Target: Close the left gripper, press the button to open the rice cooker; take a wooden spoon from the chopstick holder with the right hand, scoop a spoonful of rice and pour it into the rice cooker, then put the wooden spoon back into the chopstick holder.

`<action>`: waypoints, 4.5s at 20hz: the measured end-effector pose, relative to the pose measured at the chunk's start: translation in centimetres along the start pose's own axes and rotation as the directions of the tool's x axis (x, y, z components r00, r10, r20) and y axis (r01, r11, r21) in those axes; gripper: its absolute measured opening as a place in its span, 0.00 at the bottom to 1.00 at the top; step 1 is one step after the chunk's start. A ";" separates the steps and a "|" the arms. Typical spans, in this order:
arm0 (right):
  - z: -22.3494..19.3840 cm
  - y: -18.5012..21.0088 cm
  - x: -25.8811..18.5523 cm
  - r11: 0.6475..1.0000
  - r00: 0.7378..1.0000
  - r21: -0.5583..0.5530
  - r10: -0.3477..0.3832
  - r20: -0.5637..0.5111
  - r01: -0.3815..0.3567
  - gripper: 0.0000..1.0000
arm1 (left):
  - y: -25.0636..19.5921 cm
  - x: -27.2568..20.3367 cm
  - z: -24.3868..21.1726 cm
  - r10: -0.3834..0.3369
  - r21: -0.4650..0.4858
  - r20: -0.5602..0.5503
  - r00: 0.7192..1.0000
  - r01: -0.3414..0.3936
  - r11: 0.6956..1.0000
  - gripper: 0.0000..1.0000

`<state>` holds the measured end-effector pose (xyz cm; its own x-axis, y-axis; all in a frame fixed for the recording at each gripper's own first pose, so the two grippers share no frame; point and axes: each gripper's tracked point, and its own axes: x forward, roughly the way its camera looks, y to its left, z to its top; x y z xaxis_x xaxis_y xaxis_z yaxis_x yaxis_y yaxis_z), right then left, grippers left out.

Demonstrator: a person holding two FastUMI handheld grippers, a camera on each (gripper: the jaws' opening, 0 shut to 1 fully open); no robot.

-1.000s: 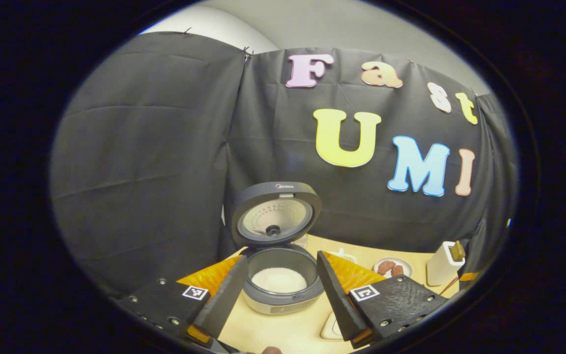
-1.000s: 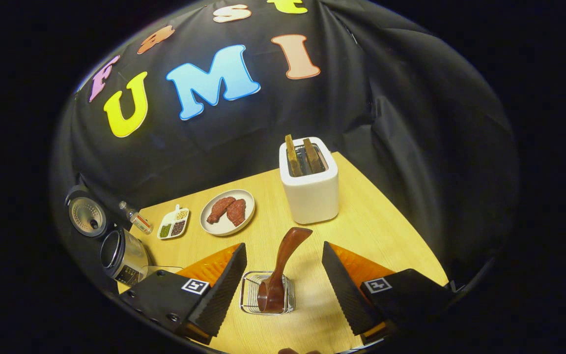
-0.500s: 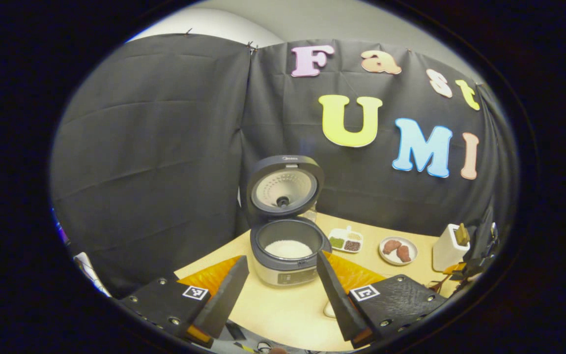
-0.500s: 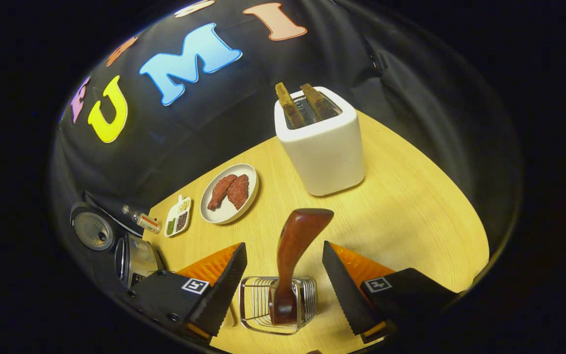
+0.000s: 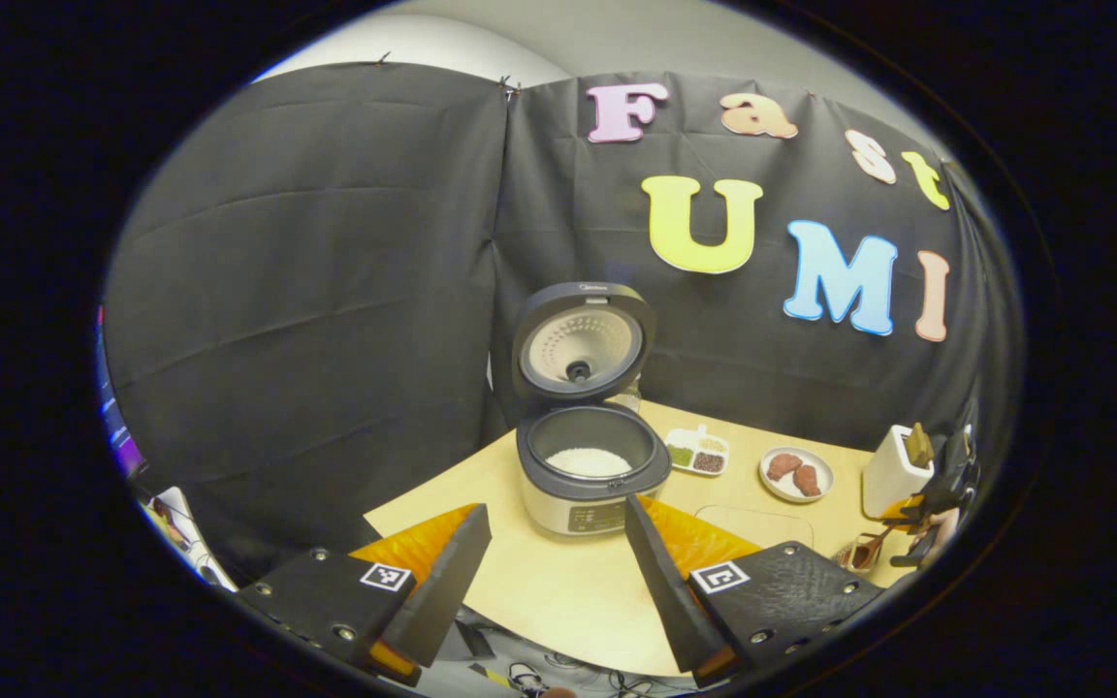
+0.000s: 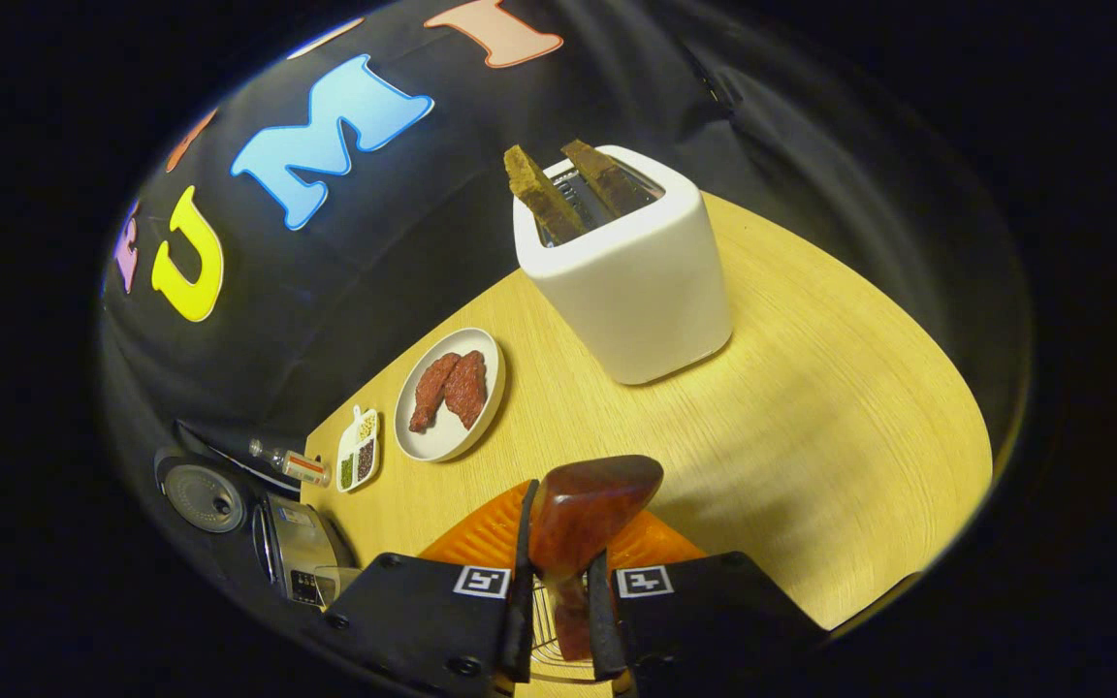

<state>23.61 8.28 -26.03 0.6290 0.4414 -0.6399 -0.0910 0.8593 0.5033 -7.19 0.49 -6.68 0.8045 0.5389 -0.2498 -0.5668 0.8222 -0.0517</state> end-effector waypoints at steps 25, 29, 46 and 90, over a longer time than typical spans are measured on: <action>-1.4 2.4 -21.8 0.973 0.862 0.021 -0.212 0.460 0.228 0.15 | 2.6 13.8 5.5 -0.406 0.140 0.093 0.909 0.392 0.909 0.94; -3.3 5.6 -22.9 0.979 0.866 0.017 -0.186 0.465 0.201 0.19 | 4.0 15.7 4.2 -0.432 0.107 0.071 0.899 0.423 0.900 0.89; -8.9 23.5 -10.3 0.956 0.962 -0.291 0.102 0.252 -0.025 0.19 | 8.3 17.5 1.3 -0.435 0.044 0.053 0.899 0.433 0.900 0.89; -11.6 20.1 -5.0 0.942 0.996 0.325 0.079 0.042 -0.088 0.19 | 12.8 15.0 -0.7 -0.330 0.081 0.039 0.943 0.326 0.942 0.84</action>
<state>9.62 26.36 -19.45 0.6515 0.4966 -0.5736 0.1096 0.6865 0.7188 -2.50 18.93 -11.74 0.9528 0.2440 -0.1807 -0.2570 0.9650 -0.0520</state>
